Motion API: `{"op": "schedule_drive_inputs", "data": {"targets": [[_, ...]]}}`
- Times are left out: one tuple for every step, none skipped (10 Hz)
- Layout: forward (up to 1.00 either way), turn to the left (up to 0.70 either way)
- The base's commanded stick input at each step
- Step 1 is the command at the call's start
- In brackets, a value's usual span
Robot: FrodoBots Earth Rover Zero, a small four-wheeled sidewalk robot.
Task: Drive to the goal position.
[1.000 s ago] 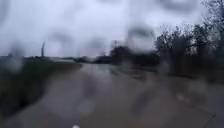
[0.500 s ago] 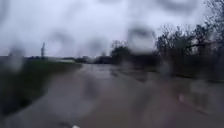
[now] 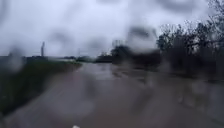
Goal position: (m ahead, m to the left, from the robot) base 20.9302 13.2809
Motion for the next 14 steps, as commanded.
{"op": "schedule_drive_inputs", "data": {"targets": [[0.70, 0.00], [0.70, 0.00], [0.70, 0.00], [0.70, 0.00], [0.70, 0.00], [0.70, 0.00], [0.70, 0.00], [0.70, 0.00], [0.70, 0.00], [0.70, 0.00], [0.70, 0.00], [0.70, 0.00], [0.70, 0.00], [0.70, 0.00]]}}
